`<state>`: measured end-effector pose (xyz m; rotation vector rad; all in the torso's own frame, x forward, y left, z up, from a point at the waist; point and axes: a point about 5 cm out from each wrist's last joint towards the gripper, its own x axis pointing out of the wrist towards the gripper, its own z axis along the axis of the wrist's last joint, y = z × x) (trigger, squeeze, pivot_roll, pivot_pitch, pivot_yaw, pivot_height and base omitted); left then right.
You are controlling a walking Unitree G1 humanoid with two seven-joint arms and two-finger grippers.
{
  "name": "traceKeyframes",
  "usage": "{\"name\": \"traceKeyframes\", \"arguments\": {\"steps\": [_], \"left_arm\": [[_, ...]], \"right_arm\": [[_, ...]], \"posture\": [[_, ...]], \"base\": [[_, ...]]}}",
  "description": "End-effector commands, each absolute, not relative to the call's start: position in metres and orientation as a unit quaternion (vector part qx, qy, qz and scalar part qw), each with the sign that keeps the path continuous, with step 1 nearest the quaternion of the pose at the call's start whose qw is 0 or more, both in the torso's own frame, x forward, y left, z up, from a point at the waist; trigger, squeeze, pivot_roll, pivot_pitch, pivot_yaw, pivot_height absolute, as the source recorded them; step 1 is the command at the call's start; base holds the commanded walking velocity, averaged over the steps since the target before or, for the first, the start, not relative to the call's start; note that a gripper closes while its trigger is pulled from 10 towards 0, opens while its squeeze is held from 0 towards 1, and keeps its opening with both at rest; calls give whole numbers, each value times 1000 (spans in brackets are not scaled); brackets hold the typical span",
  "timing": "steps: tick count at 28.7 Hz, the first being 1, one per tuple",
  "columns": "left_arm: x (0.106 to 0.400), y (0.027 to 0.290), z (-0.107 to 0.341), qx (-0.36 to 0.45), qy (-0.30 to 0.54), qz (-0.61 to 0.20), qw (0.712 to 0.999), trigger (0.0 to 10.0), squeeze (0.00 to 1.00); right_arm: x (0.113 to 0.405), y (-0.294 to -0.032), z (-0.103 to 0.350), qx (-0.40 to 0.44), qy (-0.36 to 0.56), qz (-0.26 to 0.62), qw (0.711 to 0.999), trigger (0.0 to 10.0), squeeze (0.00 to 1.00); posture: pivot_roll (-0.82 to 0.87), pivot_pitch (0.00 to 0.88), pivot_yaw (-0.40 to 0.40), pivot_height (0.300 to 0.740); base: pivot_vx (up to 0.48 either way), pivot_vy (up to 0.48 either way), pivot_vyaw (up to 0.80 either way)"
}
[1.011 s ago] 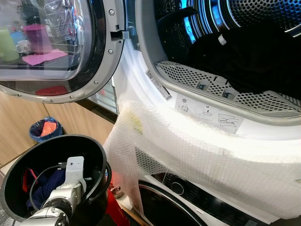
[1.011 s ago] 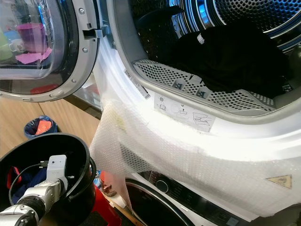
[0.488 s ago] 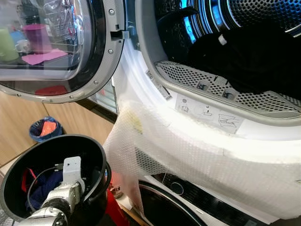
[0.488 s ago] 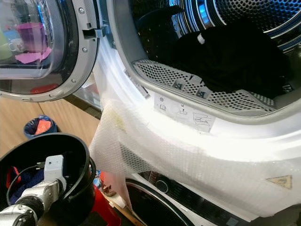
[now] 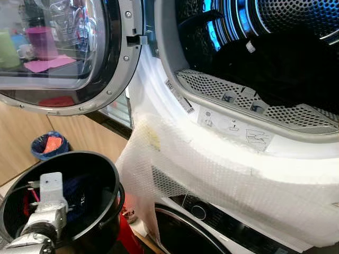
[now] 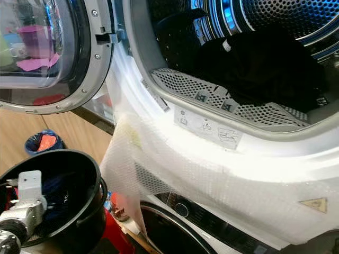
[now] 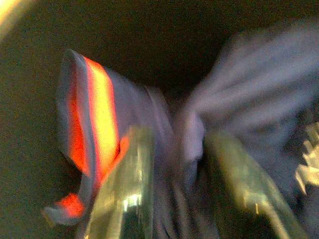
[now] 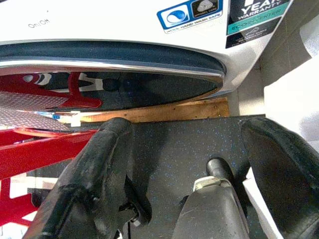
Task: Clothes washing
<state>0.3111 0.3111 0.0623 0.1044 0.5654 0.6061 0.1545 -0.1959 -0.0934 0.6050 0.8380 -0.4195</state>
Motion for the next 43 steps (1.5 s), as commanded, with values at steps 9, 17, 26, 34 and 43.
{"name": "traceKeyframes", "arguments": {"steps": [9,17,26,34,43], "left_arm": [[319,315,80,56,222,293,928,10000,1000],[324,307,78,39,242,238,940,10000,1000],[329,292,74,31,247,185,951,10000,1000],[334,277,72,23,239,137,961,10000,1000],[336,268,67,24,274,138,952,10000,0]], "right_arm": [[149,-201,-95,292,402,-212,842,10000,0],[151,-200,-95,293,402,-211,842,10000,0],[143,-203,-97,293,403,-218,839,10000,0],[125,-211,-101,288,412,-236,832,10000,0],[127,-218,-99,283,407,-238,835,10000,0]], "posture": [[167,6,-61,740],[179,0,-59,740],[165,0,-63,740],[161,0,-89,740],[142,0,-99,740]], "base": [[0,0,0],[0,0,0],[0,0,0],[0,0,0],[0,0,0]]}}
